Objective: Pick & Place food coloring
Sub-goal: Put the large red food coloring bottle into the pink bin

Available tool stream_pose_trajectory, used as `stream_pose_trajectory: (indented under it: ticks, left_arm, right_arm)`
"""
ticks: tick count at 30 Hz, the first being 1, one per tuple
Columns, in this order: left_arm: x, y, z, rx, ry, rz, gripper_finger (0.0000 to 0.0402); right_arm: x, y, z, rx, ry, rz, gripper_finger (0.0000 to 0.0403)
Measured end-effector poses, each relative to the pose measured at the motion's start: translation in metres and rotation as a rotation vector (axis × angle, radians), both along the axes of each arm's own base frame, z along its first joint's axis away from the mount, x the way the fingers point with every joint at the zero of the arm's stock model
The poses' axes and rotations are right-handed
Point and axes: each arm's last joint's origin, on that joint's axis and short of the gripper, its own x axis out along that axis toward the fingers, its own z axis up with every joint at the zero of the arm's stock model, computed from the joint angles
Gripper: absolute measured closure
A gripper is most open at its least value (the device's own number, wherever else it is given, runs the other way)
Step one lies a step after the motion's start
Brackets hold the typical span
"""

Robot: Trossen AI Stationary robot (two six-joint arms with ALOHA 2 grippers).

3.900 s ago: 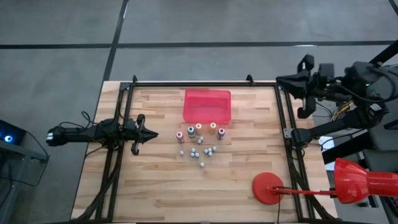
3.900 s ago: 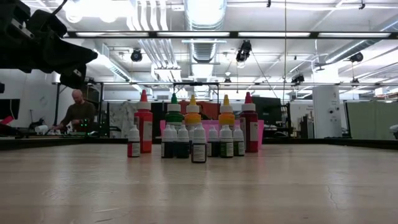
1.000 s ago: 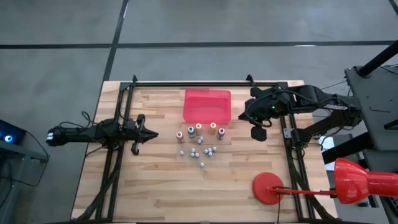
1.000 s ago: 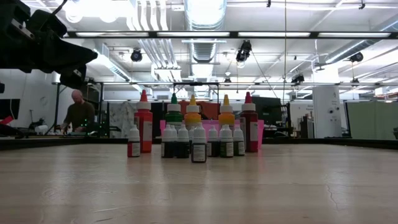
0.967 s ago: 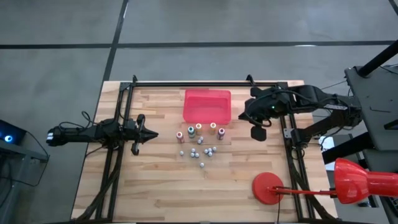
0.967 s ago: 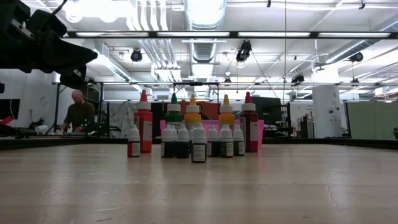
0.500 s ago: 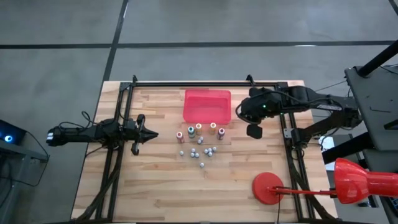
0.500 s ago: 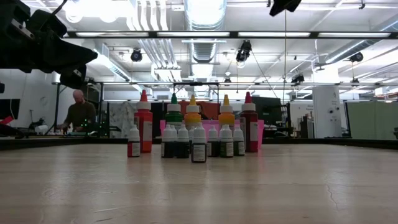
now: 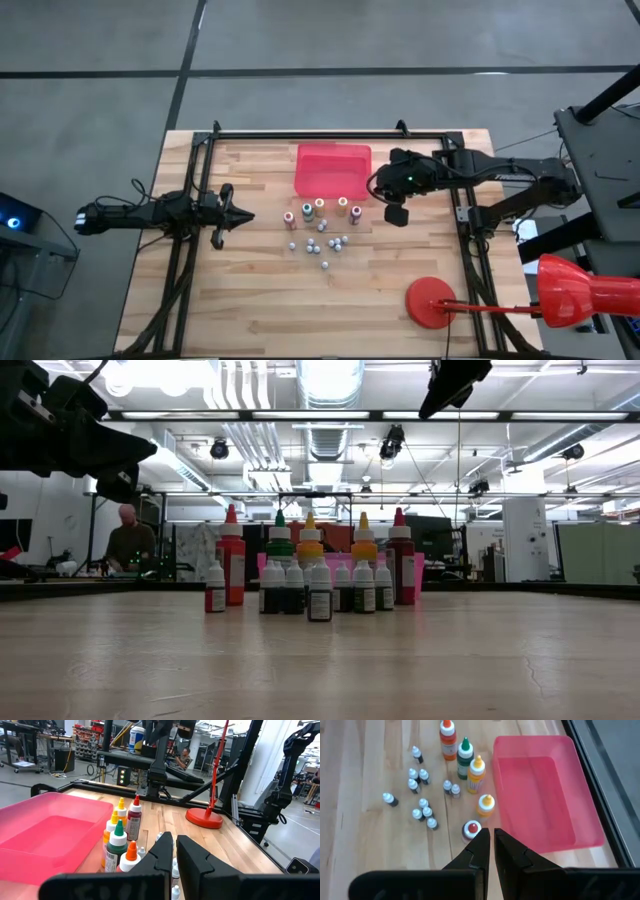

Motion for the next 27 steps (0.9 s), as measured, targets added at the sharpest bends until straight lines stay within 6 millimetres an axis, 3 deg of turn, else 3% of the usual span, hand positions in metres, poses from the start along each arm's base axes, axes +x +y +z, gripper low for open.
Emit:
stream_pose_trajectory:
  ticks: [7, 20, 27]
  left_arm:
    - [0.0, 0.0, 0.0, 0.0, 0.0, 0.0, 0.0402]
    - [0.0, 0.0, 0.0, 0.0, 0.0, 0.0, 0.0402]
    - [0.0, 0.0, 0.0, 0.0, 0.0, 0.0, 0.0402]
  right_arm:
    - [0.001, 0.0, -0.006, 0.002, 0.008, 0.001, 0.0352]
    - [0.01, 0.0, -0.014, 0.058, 0.028, 0.01, 0.0197]
    - [0.029, -0.004, -0.019, 0.078, 0.054, 0.013, 0.0175]
